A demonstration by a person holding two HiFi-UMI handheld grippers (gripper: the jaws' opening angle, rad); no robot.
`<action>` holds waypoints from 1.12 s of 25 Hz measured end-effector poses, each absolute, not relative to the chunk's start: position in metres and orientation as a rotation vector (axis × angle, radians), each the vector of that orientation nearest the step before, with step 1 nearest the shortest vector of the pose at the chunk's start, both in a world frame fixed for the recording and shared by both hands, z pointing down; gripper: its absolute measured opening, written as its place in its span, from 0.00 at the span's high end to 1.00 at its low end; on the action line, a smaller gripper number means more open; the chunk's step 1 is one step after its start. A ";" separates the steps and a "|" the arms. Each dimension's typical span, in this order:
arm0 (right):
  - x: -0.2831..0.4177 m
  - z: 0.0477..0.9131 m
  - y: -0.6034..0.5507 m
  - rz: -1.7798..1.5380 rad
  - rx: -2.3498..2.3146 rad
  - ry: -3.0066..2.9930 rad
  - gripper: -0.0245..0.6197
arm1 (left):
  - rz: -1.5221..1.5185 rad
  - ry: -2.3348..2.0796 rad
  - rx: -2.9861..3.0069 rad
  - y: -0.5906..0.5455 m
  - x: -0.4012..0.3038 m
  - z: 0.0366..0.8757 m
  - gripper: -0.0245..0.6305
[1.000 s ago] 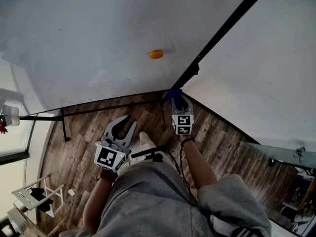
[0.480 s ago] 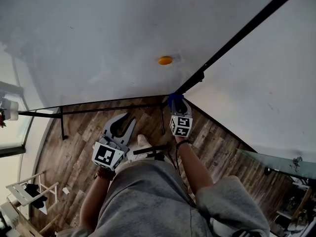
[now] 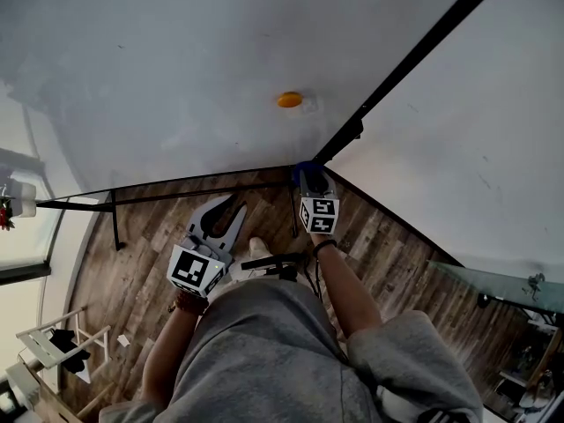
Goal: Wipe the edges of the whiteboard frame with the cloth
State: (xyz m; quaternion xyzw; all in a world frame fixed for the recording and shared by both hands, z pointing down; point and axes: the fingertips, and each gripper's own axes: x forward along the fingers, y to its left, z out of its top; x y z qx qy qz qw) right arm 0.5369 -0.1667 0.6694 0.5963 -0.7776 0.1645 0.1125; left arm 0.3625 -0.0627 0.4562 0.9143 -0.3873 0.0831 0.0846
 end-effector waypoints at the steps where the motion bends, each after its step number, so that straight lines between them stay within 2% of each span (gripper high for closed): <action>1: 0.536 0.669 -0.167 0.482 1.749 -2.288 0.78 | 0.248 -1.156 2.727 -0.063 0.362 0.457 0.83; 28: 0.501 0.675 -0.166 0.679 1.682 -2.438 0.78 | 0.319 -1.093 2.756 -0.063 0.349 0.467 0.83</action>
